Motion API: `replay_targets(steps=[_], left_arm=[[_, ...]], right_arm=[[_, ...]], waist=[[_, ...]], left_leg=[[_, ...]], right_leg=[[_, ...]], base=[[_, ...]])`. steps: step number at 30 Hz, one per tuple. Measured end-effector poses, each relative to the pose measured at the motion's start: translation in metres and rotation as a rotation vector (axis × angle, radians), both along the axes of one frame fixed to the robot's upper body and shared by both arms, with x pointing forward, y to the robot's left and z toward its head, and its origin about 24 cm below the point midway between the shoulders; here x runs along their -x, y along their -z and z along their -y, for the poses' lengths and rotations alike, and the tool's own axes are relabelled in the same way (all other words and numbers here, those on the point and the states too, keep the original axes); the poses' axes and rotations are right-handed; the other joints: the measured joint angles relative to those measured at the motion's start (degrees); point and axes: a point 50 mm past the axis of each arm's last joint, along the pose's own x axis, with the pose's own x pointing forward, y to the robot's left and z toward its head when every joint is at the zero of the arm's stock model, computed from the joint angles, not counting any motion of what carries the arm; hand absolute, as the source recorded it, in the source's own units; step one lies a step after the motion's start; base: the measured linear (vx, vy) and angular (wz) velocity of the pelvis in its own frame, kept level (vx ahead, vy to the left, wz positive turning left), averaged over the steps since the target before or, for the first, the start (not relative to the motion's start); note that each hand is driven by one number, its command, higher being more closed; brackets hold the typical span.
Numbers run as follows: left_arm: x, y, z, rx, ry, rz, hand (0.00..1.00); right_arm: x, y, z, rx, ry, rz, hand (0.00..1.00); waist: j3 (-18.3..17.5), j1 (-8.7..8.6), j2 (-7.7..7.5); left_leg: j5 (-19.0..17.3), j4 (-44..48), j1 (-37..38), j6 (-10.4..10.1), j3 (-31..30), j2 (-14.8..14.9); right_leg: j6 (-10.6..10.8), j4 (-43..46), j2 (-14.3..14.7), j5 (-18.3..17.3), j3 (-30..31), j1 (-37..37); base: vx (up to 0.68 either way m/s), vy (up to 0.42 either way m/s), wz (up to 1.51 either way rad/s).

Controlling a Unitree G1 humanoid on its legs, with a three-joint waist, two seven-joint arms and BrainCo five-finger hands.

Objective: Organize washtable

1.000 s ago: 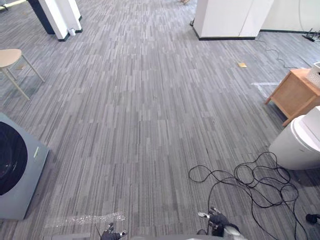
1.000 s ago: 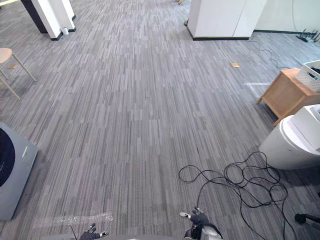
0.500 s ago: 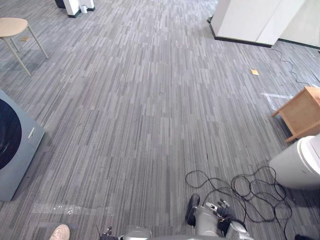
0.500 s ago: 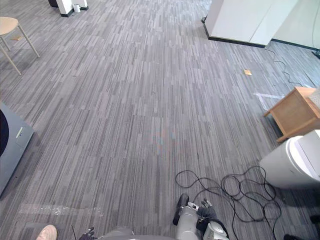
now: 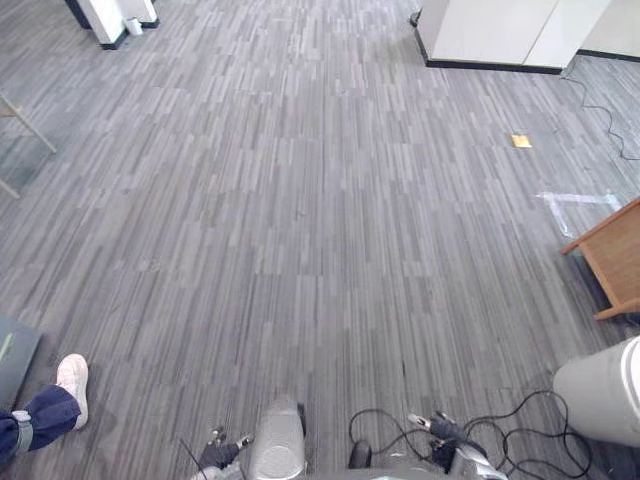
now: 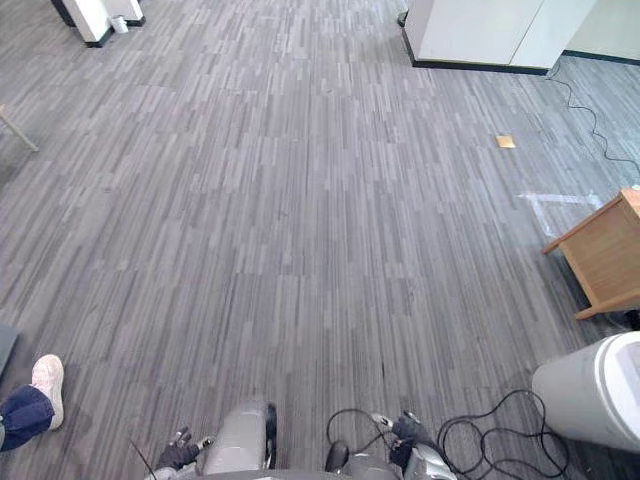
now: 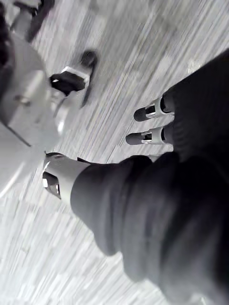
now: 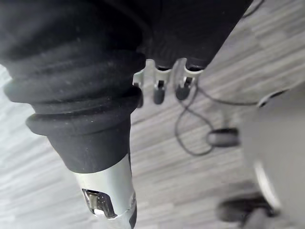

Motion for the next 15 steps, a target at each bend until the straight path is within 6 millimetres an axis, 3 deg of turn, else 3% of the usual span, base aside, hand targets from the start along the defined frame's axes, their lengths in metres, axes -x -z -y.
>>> replay_targets(steps=[1,2,3,4,5,6,7,8,9,10,11,12,13,15], left_arm=[[-0.004,-0.002,0.002,-0.019,0.036,0.013,0.0],[-0.01,-0.005,0.008,-0.025,0.079,0.032,0.0],[-0.011,-0.006,0.011,-0.026,0.093,0.042,0.0],[-0.013,-0.008,0.013,-0.029,0.1,0.057,0.0],[-0.02,-0.012,0.007,-0.054,0.112,0.085,0.0],[-0.022,-0.014,0.006,-0.062,0.113,0.097,0.0],[-0.024,-0.016,0.005,-0.07,0.121,0.11,0.0],[-0.024,-0.016,0.005,-0.074,0.131,0.11,0.0],[-0.025,-0.017,0.004,-0.085,0.16,0.11,0.0],[-0.026,-0.017,0.004,-0.091,0.181,0.109,0.0],[-0.026,-0.018,0.004,-0.093,0.195,0.109,0.0],[-0.027,-0.018,0.004,-0.091,0.203,0.108,0.0],[-0.025,-0.016,0.005,-0.082,0.202,0.102,0.0],[-0.018,-0.011,0.004,-0.063,0.181,0.069,0.0]], right_arm=[[-0.009,-0.003,-0.003,0.004,-0.025,0.024,0.0],[-0.015,-0.006,-0.004,0.011,-0.044,0.04,0.0],[-0.018,-0.006,-0.005,0.014,-0.054,0.046,0.0],[-0.023,-0.008,-0.011,0.013,-0.083,0.057,0.0],[-0.031,-0.01,-0.025,-0.012,-0.105,0.078,0.0],[-0.037,-0.013,-0.031,-0.016,-0.127,0.099,0.0],[-0.045,-0.017,-0.039,-0.02,-0.163,0.128,0.0],[-0.045,-0.017,-0.041,-0.018,-0.176,0.132,0.0],[-0.042,-0.016,-0.042,-0.017,-0.186,0.127,0.0],[-0.037,-0.014,-0.042,-0.012,-0.191,0.113,0.0],[-0.033,-0.012,-0.041,-0.009,-0.194,0.104,0.0],[-0.028,-0.01,-0.04,-0.007,-0.194,0.089,0.0],[-0.017,-0.005,-0.037,-0.009,-0.176,0.06,0.0],[0.001,0.001,-0.031,-0.009,-0.136,0.015,0.0]], waist=[[0.1,0.96,0.32],[-0.16,2.47,1.6],[-0.15,3.07,2.15],[-0.17,3.92,1.94],[-0.25,3.86,0.14],[-0.34,3.79,-0.36],[-0.61,3.94,-0.96],[-0.73,3.93,-1.25],[-0.87,3.33,-1.76],[-0.93,2.56,-1.89],[-0.97,2.47,-1.89],[-0.97,2.19,-1.89],[-0.91,1.1,-1.79],[-0.59,-0.75,-1.14]], left_leg=[[4.67,-13.0,-1.92,-0.66,-1.62,-1.64],[8.8,-21.35,-3.43,-3.26,-3.0,-1.6],[10.08,-22.18,-4.37,-4.38,-3.15,-1.02],[16.15,-18.1,-4.98,-3.04,-1.67,-1.15],[18.22,-16.93,-4.9,-0.35,-0.6,-2.25],[18.72,-17.15,-4.59,0.99,-0.24,-2.59],[19.46,-17.67,-2.92,4.26,1.48,-2.98],[18.34,-17.18,-1.93,6.32,2.12,-3.61],[15.96,-15.87,0.46,9.66,2.41,-5.35],[13.31,-15.47,3.71,10.86,2.34,-6.69],[12.06,-15.61,5.49,10.97,1.97,-7.26],[10.77,-16.08,8.06,10.92,1.29,-7.92],[9.7,-17.96,12.48,11.56,-0.2,-8.97],[8.98,-22.65,19.71,12.18,-3.04,-9.99]], right_leg=[[0.67,-1.41,-0.19,-1.27,1.4,2.29],[1.39,-1.73,-0.08,-3.39,3.53,4.21],[2.04,-1.79,-0.09,-4.6,4.6,5.17],[1.71,-1.54,-1.12,-6.75,6.11,7.56],[1.46,1.32,-2.6,-6.89,6.41,7.09],[2.11,4.01,-3.4,-5.9,6.45,5.6],[6.82,10.83,-5.38,-2.83,7.82,2.81],[8.61,14.77,-5.77,-1.7,8.81,1.75],[10.81,23.43,-7.11,1.59,10.17,-0.55],[14.55,32.96,-7.64,8.53,11.83,-3.29],[16.18,38.34,-7.65,11.51,12.54,-5.24],[16.71,47.08,-7.66,12.43,12.14,-8.49],[15.45,55.81,-8.02,11.69,8.91,-12.22],[9.46,61.88,-9.15,7.95,1.78,-17.02]], base=[[0.74,0.183,-0.8],[0.75,0.239,-0.82],[0.63,0.276,-0.83],[0.64,0.256,-0.59],[0.65,0.238,-0.48],[0.66,0.25,-0.41],[0.51,0.239,-0.3],[0.62,0.311,-0.15],[0.6,0.296,0.2],[0.61,0.279,0.27],[0.59,0.25,0.26],[0.55,0.219,0.31],[0.66,0.237,0.61],[0.55,0.164,0.68]])
